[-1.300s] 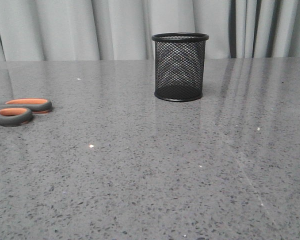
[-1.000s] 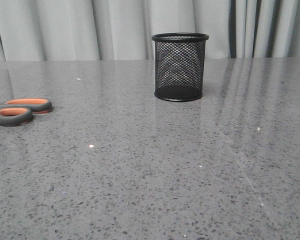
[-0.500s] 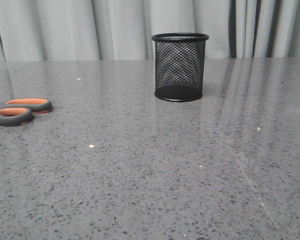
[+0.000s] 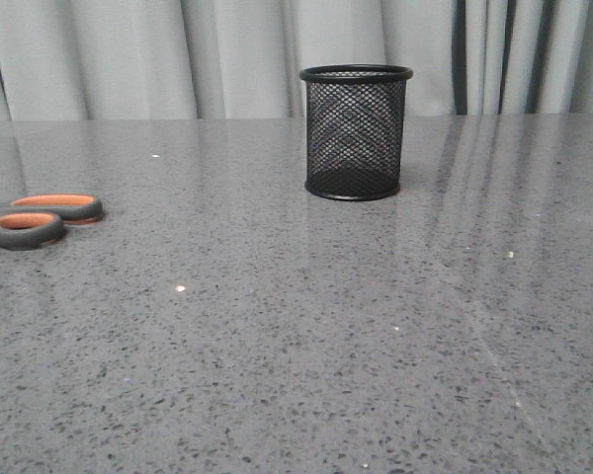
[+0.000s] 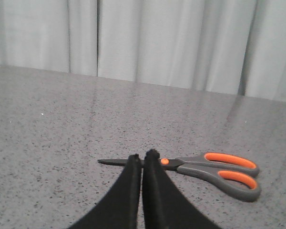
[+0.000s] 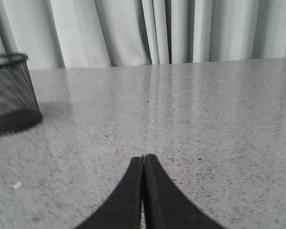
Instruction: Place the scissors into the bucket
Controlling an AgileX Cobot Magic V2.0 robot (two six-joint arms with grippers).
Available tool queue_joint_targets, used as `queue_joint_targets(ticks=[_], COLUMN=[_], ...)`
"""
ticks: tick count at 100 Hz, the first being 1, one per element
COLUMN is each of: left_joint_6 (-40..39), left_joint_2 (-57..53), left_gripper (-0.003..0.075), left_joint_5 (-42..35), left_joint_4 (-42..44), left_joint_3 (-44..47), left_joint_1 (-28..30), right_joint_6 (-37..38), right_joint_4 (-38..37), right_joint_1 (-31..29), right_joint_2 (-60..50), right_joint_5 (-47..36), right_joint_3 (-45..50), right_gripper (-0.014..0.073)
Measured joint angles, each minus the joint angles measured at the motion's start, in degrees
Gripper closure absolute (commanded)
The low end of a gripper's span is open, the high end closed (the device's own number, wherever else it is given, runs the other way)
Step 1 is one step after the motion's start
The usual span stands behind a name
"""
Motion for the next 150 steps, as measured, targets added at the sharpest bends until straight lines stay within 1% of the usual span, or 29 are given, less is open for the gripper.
queue_joint_targets(ticks=[31,39,48,61,71,83,97,108,119,133,141,146,150], left_joint_6=[0.0,0.0,0.0,0.0,0.0,3.3,11.52,16.47,18.65,20.26,22.28,24.71,26.54], left_joint_2=[0.0,0.0,0.0,0.17,3.1,11.51,23.13,31.19,38.01,44.06,46.69,47.99,48.75], left_gripper=[0.074,0.074,0.074,0.074,0.074,0.074,0.074,0.0739,0.0739,0.0739,0.0729,0.0699,0.0664], left_joint_5=[0.0,-0.26,0.28,5.19,10.55,17.42,27.0,33.96,39.29,43.03,44.58,45.53,46.07], left_joint_4=[-19.7,-24.07,-25.93,-24.38,-19.45,-14.66,-13.32,-13.06,-12.85,-12.85,-13.12,-13.98,-14.83], left_joint_3=[0.0,0.0,-0.26,-3.96,-11.16,-20.83,-32.48,-40.17,-45.02,-48.38,-49.5,-50.01,-50.28], left_joint_1=[0.0,0.0,0.0,0.0,0.0,0.0,0.0,0.0,0.0,0.0,0.0,0.0,0.0], right_joint_6=[0.0,0.1,0.1,0.1,0.1,0.1,0.1,-1.05,-4.57,-8.27,-11.26,-13.53,-15.43], right_joint_4=[16.68,18.74,19.45,19.58,19.44,18.53,16.02,14.19,13.64,13.69,14.83,16.49,18.2], right_joint_1=[0.0,0.0,0.0,0.0,0.0,0.0,0.0,0.0,0.0,0.0,0.0,0.0,0.0], right_joint_2=[0.0,0.0,0.0,0.13,3.28,10.67,21.77,30.61,37.75,43.48,45.65,46.9,47.86], right_joint_5=[-3.37,-3.25,-1.4,4.72,9.27,14.16,20.84,27.84,33.55,36.97,38.23,39.03,39.67], right_joint_3=[0.0,0.0,-0.54,-4.64,-9.43,-16.27,-26.39,-35.31,-42.4,-47.33,-48.85,-49.62,-50.11], right_gripper=[0.0649,0.0648,0.0638,0.0637,0.0637,0.0637,0.0638,0.0638,0.0638,0.0635,0.0592,0.0538,0.0477])
